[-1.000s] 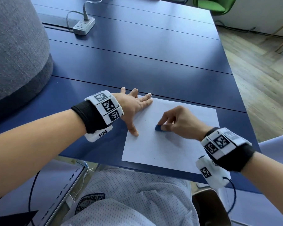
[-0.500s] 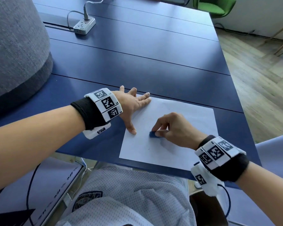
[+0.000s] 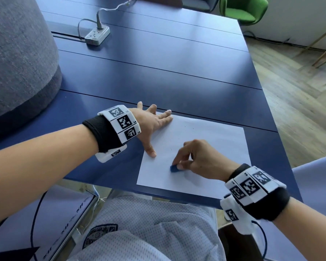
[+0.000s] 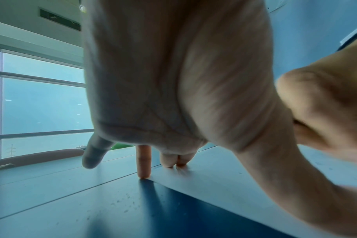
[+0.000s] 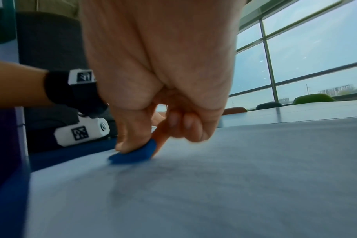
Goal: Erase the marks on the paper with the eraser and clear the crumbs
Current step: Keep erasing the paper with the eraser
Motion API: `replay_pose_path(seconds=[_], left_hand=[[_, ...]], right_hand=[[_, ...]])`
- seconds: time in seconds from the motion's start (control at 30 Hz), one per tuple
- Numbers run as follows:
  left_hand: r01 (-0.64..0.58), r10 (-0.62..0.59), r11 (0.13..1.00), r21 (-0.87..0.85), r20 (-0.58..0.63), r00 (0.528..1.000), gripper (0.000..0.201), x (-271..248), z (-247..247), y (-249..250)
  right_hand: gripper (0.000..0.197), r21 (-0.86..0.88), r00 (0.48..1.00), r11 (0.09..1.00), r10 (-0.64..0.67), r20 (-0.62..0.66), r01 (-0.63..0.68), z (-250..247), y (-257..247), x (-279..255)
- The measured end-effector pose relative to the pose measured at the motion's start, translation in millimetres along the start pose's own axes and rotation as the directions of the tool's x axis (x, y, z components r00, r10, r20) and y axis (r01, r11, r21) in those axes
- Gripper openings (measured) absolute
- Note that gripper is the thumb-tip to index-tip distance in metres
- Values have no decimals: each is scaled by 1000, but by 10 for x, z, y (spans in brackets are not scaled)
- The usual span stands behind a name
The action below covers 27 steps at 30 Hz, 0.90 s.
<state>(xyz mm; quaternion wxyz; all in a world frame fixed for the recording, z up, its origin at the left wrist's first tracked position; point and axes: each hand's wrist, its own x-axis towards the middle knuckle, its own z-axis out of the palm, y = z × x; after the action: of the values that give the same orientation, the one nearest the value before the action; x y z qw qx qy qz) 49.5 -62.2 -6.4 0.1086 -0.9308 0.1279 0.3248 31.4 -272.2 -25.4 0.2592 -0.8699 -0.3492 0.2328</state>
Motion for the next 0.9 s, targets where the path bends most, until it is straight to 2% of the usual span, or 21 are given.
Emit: replay_pose_path(seconds=[0.07,0.1,0.17,0.23,0.33,0.5,0.57,0.67,0.7,0.83,0.9], left_hand=[[-2,2,1000,-8,3,1000,139,-7,-7,0],[-4,4,1000,-16,0,1000,139,-9,-9,1],[-1,1,1000,-26,-2,1000,139,-16,-1,-6],[-6,6,1000,-27,-2,1000,139,-9,9,-1],[-13,13,999,-31,-9,1000,139,6,21,-15],[-16,16,999,-29,-12,1000,138,10,24,-26],[-21,20,999,-31,-15,1000,138,14,27,-26],[-24,23,999,-48,-14,1000,139,27,46,-45],[-23,22,999,-49,-14,1000,139,28,46,-47],[-26,25,999,-41,-20,999,139,33,44,-37],[-24,23,999,-48,-16,1000,139,29,41,-36]], right_hand=[[16,-11,995,999,30,-100,-31,16,9,29],[15,-15,996,999,33,-85,-34,24,11,13],[15,-16,999,999,34,25,-33,19,7,-16],[16,-1,997,998,60,39,-60,-30,9,52],[15,31,985,993,120,-121,-117,-179,41,358],[8,87,911,964,266,-315,-251,-430,197,759],[6,89,923,966,259,-284,-244,-424,202,745],[9,69,968,973,227,-108,-220,-400,144,676],[10,63,968,973,226,-107,-220,-426,158,700],[9,128,907,956,291,-304,-264,-509,251,822],[9,135,931,961,270,-245,-244,-452,236,765]])
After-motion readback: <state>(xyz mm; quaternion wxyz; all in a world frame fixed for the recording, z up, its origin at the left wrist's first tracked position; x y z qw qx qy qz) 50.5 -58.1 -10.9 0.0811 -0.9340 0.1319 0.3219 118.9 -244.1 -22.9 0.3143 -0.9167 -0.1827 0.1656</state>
